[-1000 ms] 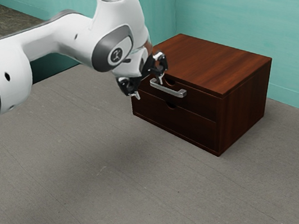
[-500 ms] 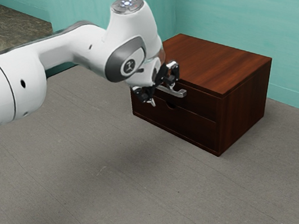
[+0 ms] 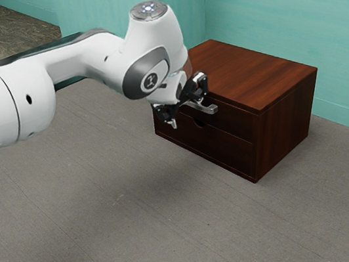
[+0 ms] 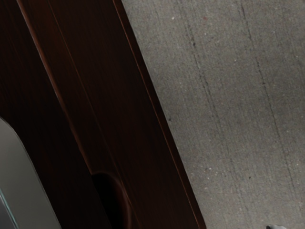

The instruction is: Pull the drawer handle with one arm to open the drawer

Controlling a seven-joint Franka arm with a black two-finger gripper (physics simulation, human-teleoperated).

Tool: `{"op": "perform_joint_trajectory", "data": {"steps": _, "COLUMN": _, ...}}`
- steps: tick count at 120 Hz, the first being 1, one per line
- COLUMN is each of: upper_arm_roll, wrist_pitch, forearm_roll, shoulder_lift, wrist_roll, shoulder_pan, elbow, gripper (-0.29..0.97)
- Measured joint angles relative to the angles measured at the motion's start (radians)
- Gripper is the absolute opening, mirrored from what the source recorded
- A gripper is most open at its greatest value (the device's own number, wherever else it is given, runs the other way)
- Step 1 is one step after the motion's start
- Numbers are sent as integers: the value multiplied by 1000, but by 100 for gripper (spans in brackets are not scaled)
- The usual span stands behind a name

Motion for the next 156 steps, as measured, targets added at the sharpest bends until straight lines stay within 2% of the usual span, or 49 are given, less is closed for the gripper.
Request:
{"op": "perform_joint_trajectory", "data": {"steps": 19, "upper_arm_roll": -3, "wrist_pitch": -1, "forearm_roll": 7, "shoulder_lift": -11, "wrist_roll": -10, "shoulder_pan": 5, "elbow": -22, "gripper": 92}}
{"op": "perform_joint_trajectory", "data": {"steps": 27, "upper_arm_roll": -3, "wrist_pitch": -1, "forearm_roll": 7, "shoulder_lift": -21, "wrist_roll": -17, "shoulder_pan": 7, "elbow": -38, "gripper": 91}}
{"op": "perform_joint_trajectory", "data": {"steps": 40, "upper_arm_roll": -1, "wrist_pitch": 5, "forearm_roll": 1, "shoulder_lift": -42, "wrist_roll": -30, "shoulder_pan": 4, "elbow": -65, "gripper": 60}}
{"op": "perform_joint_trajectory", "data": {"steps": 48, "upper_arm_roll": 0, "wrist_pitch": 11, "forearm_roll": -5, "shoulder_lift": -55, "wrist_roll": -30, "shoulder_pan": 2, "elbow": -82, "gripper": 57}}
{"op": "perform_joint_trajectory", "data": {"steps": 55, "upper_arm_roll": -1, "wrist_pitch": 14, "forearm_roll": -7, "shoulder_lift": -69, "wrist_roll": -31, "shoulder_pan": 2, "elbow": -97, "gripper": 48}}
{"op": "perform_joint_trajectory", "data": {"steps": 65, "upper_arm_roll": -2, "wrist_pitch": 22, "forearm_roll": -6, "shoulder_lift": -91, "wrist_roll": -31, "shoulder_pan": 2, "elbow": -126, "gripper": 45}}
{"op": "perform_joint_trajectory", "data": {"steps": 75, "upper_arm_roll": -3, "wrist_pitch": 27, "forearm_roll": -4, "shoulder_lift": -118, "wrist_roll": -32, "shoulder_pan": -1, "elbow": -143, "gripper": 21}}
{"op": "perform_joint_trajectory", "data": {"steps": 81, "upper_arm_roll": -2, "wrist_pitch": 30, "forearm_roll": -2, "shoulder_lift": -130, "wrist_roll": -32, "shoulder_pan": 0, "elbow": -154, "gripper": 15}}
{"op": "perform_joint_trajectory", "data": {"steps": 122, "upper_arm_roll": 12, "wrist_pitch": 44, "forearm_roll": 0, "shoulder_lift": -149, "wrist_roll": -42, "shoulder_pan": 4, "elbow": -197, "gripper": 48}}
{"op": "perform_joint_trajectory", "data": {"steps": 138, "upper_arm_roll": 11, "wrist_pitch": 56, "forearm_roll": -1, "shoulder_lift": -181, "wrist_roll": -45, "shoulder_pan": 6, "elbow": -248, "gripper": 51}}
{"op": "perform_joint_trajectory", "data": {"steps": 156, "upper_arm_roll": 10, "wrist_pitch": 68, "forearm_roll": -1, "shoulder_lift": -228, "wrist_roll": -49, "shoulder_pan": 6, "elbow": -304, "gripper": 44}}
